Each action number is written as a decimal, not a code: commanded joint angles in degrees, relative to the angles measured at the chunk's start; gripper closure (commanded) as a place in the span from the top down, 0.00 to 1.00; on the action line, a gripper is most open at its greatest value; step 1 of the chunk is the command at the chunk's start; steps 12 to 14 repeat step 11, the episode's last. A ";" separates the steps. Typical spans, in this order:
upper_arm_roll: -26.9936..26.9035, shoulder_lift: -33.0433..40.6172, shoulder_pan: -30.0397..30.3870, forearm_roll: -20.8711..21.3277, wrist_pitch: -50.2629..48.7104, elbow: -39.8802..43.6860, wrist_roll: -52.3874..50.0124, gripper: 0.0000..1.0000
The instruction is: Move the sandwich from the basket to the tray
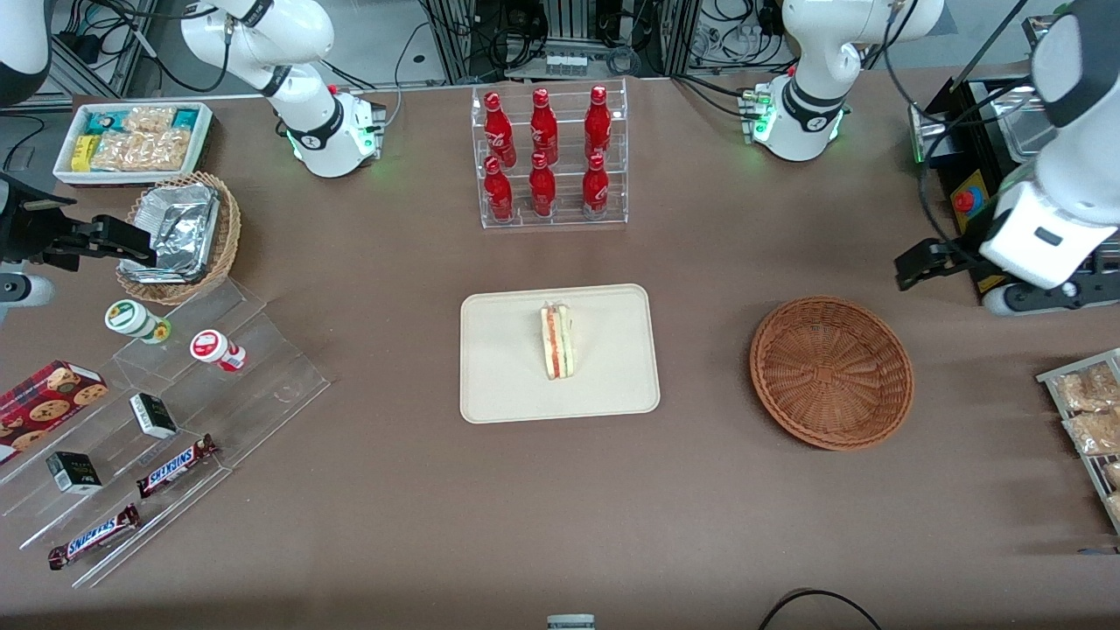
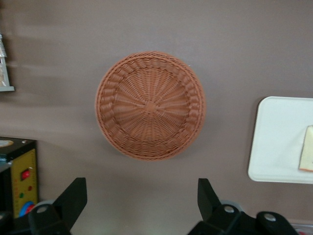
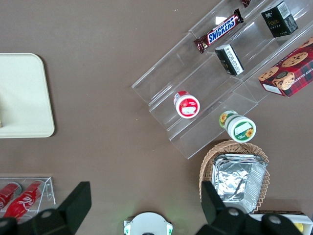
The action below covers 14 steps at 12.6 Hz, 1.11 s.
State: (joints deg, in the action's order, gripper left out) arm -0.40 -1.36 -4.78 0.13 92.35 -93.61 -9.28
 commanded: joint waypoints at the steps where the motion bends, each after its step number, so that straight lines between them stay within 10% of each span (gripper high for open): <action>1: 0.32 1.71 1.61 -0.84 -0.15 -1.75 5.04 1.00; 14: -1.80 0.04 1.08 -0.92 -0.50 2.47 5.59 1.00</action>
